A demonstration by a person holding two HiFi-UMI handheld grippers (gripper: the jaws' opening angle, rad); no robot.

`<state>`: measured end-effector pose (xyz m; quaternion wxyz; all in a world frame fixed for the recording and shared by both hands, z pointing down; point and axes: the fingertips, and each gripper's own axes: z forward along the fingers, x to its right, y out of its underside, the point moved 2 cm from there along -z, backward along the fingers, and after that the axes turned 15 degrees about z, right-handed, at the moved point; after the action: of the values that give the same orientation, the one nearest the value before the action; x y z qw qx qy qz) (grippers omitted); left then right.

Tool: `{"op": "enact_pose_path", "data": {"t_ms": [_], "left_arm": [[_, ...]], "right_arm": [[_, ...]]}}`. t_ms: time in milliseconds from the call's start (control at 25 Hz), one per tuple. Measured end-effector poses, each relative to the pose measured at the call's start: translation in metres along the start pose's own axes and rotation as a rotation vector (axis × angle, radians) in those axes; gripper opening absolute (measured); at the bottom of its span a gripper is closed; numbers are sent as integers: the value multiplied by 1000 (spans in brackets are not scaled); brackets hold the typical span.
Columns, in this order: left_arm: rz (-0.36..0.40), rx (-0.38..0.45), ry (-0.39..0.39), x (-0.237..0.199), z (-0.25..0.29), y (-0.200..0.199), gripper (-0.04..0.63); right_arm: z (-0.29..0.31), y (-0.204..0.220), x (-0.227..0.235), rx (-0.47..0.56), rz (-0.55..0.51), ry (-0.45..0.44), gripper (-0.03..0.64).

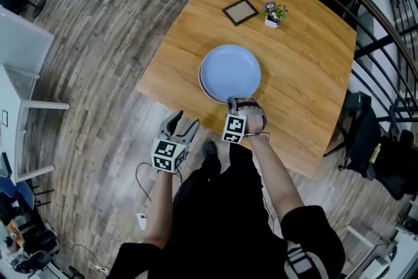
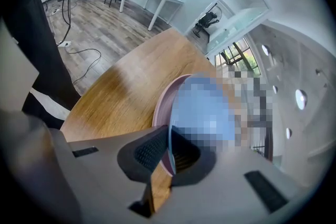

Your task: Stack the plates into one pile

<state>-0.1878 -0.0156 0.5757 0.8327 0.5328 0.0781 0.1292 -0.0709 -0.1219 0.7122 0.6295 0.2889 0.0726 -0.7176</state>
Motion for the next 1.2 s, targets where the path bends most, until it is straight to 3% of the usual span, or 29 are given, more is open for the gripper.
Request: {"op": "enact_pose_path", "data": {"t_ms": [280,440,560,1200], "left_arm": [[-1,-1,-14,-2,-7,3,258],[-4,-2,-14,-1,-7,4,258],[-2,4,-10,2,-7,2,258],[20,38,4,3,-13,-9,258]], "right_arm": [[2,-3,-6,6,0,-10,34],[0,-6,-3,17,27,-29,103],[-1,-5,-3,20,46,-34,108],[-10,14,-13,20,250,-58,155]]}}
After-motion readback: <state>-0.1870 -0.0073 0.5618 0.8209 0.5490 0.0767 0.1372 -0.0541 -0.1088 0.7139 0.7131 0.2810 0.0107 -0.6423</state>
